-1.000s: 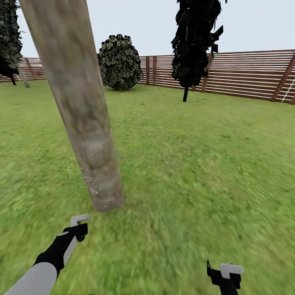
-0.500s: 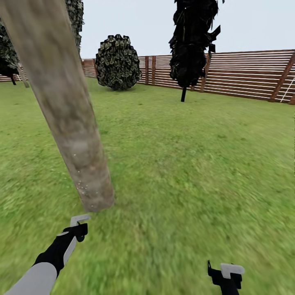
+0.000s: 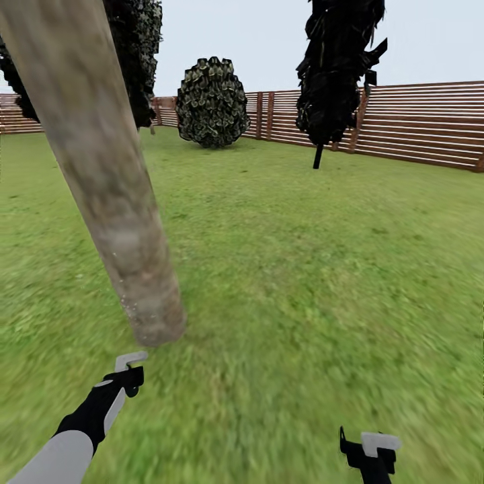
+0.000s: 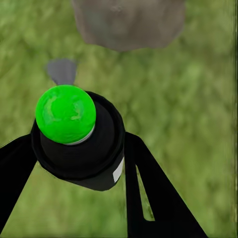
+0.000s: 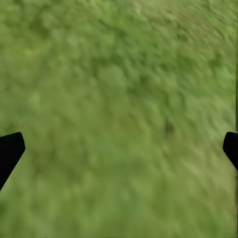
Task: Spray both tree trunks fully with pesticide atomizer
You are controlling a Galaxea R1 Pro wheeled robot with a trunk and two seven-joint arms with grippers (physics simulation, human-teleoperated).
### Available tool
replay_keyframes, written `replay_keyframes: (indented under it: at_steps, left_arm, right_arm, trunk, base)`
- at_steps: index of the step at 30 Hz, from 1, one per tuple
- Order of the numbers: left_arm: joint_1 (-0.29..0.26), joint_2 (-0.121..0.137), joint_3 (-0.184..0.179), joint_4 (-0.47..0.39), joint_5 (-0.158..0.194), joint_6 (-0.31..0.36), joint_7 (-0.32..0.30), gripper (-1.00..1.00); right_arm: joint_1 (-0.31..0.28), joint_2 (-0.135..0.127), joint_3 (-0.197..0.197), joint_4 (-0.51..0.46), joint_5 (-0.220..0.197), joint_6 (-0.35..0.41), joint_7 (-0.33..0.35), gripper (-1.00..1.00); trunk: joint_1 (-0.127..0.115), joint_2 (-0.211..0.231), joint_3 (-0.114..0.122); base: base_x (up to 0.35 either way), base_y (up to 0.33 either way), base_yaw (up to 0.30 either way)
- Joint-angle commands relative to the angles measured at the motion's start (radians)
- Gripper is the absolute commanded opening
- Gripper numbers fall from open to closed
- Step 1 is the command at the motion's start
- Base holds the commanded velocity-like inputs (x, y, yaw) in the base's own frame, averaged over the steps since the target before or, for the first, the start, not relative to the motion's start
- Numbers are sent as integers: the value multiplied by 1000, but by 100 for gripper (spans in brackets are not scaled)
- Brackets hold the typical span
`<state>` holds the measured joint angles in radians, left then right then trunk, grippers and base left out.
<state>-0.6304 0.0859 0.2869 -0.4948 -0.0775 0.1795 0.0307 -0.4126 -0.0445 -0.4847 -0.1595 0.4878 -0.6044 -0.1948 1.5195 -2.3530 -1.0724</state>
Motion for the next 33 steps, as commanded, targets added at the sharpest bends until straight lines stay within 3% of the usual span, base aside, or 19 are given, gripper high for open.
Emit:
replay_keyframes:
  at_steps: [1, 10, 23, 33]
  left_arm:
    - [0, 0, 0, 0, 0, 0, 0, -100]
    - [0, 0, 0, 0, 0, 0, 0, -100]
    - [0, 2, 5, -1, 0, -2, 0, -100]
    - [0, 2, 4, -1, 1, -3, 0, -100]
  right_arm:
    - [0, 0, 0, 0, 0, 0, 0, 100]
    - [0, 0, 0, 0, 0, 0, 0, 100]
    - [0, 0, 0, 0, 1, 0, 0, 100]
    - [0, 0, 0, 0, 0, 0, 0, 100]
  trunk:
    - [0, 0, 0]
    - [0, 0, 0]
    - [0, 0, 0]
    - [0, 0, 0]
  base:
    - [114, -276, 9]
    - [113, -276, 15]
    - [27, -276, 260]
    - [95, -268, 56]
